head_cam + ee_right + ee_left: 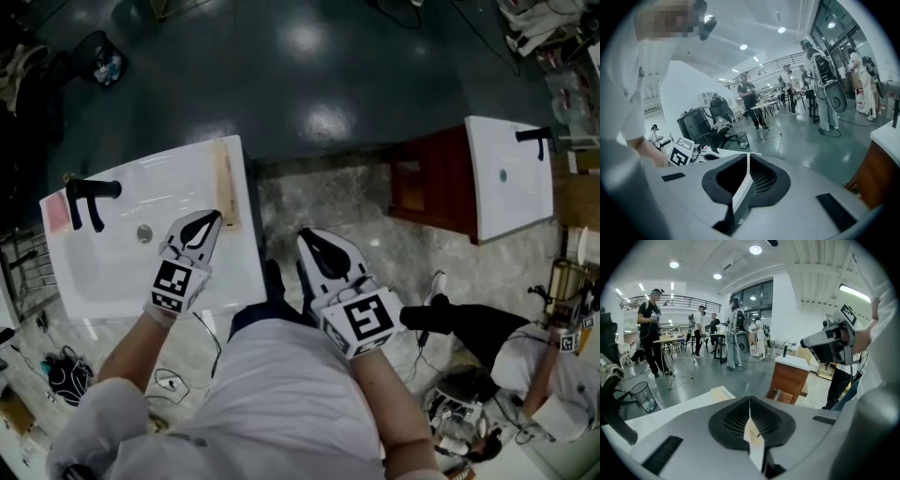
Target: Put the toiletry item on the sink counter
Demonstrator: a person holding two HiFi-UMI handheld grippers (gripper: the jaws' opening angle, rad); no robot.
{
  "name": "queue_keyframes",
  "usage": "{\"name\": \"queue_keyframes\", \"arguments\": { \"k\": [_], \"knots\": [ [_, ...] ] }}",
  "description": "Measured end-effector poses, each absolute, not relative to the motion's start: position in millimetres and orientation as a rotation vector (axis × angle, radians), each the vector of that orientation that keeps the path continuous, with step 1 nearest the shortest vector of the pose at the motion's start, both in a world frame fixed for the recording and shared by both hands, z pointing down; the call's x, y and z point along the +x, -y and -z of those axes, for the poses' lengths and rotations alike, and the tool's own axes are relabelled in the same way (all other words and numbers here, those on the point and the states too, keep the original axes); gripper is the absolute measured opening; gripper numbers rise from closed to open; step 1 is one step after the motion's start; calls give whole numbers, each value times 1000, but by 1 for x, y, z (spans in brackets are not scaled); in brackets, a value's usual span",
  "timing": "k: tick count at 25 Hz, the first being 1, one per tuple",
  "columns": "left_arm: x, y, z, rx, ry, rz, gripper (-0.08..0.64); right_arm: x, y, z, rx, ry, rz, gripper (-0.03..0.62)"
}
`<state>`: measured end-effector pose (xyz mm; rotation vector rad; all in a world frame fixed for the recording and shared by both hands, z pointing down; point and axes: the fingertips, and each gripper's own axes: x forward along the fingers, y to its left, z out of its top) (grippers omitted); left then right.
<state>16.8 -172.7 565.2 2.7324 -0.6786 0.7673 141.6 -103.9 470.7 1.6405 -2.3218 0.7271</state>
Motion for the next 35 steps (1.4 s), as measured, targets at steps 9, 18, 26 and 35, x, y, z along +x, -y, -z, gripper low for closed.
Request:
{"name": "queue_keyframes", "arguments": {
  "k": [9,18,26,35],
  "knots": [
    [-13,185,-496,2669,883,-592,17,115,131,-445,1512,2475,-653,29],
    [-37,172,-435,2634,1066,-518,17,87,159,-408,1346,2666,-592,29],
    [-65,158,-383,2580,1270,-429,17,61,170,-371,1166,2814,-523,29],
    [-99,136,-323,2493,1542,-320,16,25,168,-331,930,2928,-427,29]
  ]
}}
